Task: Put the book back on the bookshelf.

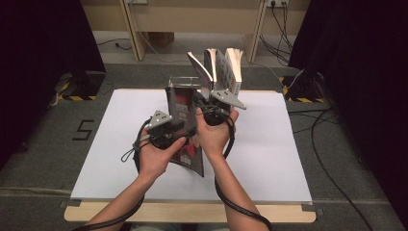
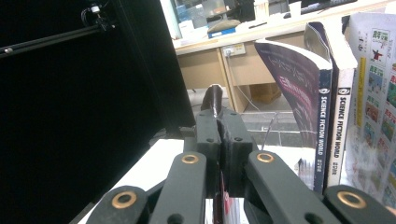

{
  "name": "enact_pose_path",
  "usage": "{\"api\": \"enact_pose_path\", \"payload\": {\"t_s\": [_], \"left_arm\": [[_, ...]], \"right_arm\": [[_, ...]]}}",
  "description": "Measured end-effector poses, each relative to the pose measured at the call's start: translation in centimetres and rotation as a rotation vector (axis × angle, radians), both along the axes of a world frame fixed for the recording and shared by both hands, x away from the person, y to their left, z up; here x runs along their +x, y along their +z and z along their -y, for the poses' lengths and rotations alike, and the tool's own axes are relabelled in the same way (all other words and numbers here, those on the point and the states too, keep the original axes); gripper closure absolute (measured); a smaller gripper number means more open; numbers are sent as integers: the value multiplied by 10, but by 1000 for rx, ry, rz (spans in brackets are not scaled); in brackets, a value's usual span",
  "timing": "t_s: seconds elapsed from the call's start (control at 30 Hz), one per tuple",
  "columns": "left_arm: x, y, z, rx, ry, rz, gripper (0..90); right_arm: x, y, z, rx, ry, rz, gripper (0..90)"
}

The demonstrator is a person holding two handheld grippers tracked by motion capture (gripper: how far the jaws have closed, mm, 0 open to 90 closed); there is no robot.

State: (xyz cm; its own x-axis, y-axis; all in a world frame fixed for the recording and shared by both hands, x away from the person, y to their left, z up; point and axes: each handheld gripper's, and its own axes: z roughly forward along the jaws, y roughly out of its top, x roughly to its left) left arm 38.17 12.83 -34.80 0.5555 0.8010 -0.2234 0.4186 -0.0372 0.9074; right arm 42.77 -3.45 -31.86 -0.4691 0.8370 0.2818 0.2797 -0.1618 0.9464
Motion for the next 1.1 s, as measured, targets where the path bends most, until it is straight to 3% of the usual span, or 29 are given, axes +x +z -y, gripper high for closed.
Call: {"api": "enact_pose_path", "payload": {"t_s": [0.77, 0.97, 1.1], "left_arm": [[15, 0, 25, 65, 47, 20, 439], [15, -4, 29, 95, 59, 9, 474], [13, -6, 27, 82, 69, 1, 532]], "right_arm": [[-2, -2, -1, -10, 1, 0, 880], [-6, 0, -4, -7, 15, 0, 880], [-8, 2, -6, -9, 32, -2, 880]]}}
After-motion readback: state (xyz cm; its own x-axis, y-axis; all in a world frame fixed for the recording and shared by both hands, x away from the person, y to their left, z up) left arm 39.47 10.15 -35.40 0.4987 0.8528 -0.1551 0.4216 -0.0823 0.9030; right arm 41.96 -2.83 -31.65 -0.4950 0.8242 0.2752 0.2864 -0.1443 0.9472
